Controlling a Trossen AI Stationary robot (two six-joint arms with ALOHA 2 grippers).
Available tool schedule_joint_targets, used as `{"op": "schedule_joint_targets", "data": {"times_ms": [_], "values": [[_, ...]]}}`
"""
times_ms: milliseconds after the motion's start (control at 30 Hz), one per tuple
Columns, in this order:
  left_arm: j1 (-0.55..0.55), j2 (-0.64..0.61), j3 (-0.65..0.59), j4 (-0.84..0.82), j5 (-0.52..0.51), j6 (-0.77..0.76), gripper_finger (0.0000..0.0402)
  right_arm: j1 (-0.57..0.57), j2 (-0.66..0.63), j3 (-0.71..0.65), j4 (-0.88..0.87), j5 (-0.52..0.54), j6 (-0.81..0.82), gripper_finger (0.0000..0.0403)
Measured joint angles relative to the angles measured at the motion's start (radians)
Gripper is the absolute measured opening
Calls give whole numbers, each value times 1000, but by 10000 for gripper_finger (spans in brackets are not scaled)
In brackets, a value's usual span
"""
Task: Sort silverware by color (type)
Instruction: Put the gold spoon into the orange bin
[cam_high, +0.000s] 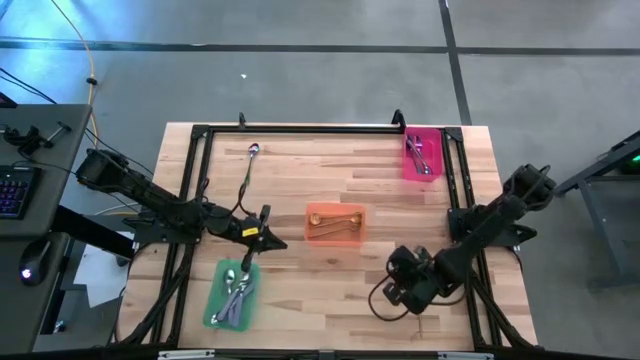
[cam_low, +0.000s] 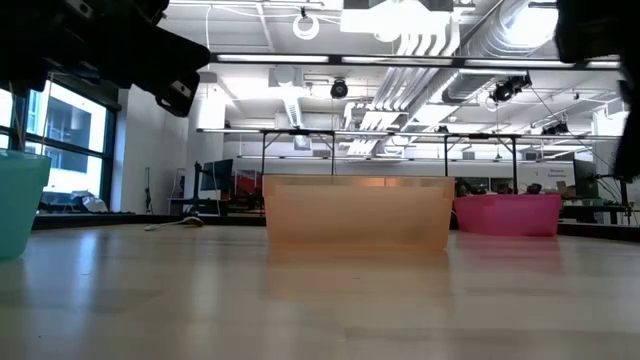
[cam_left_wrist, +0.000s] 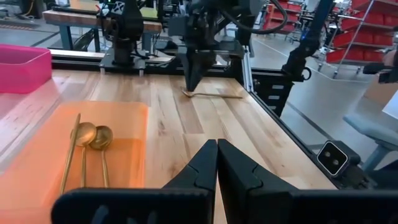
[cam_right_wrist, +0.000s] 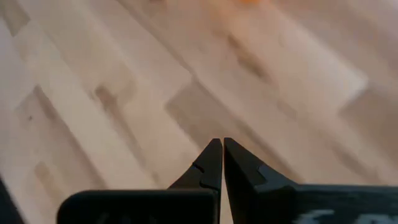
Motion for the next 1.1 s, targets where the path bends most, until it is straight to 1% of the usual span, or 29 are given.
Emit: {"op": "schedule_joint_targets", "data": {"times_ms": [133, 300, 367, 433, 633, 733, 933, 1100], "values": [[0, 0, 0, 0, 0, -1, 3, 51, 0, 1, -22, -60, 147, 1], [-1, 0, 0, 0, 0, 8, 3, 111, 0, 1, -104, -133, 314, 2], [-1, 0, 0, 0, 0, 9, 3, 130, 0, 1, -127, -154, 361, 9], [-1, 0, 0, 0, 0, 10, 3, 145, 0, 1, -138, -167, 407, 25], [-1, 0, 0, -1, 0, 31, 3, 158, -1, 1, -153, -208, 487, 89], [-1, 0, 0, -1, 0, 32, 3, 158, 7, 1, -176, -243, 540, 109], [-1, 0, 0, -1, 0, 32, 3, 158, 49, 1, -195, -345, 596, 114], [-1, 0, 0, -1, 0, 32, 3, 158, 86, 1, -173, -354, 597, 114]]}}
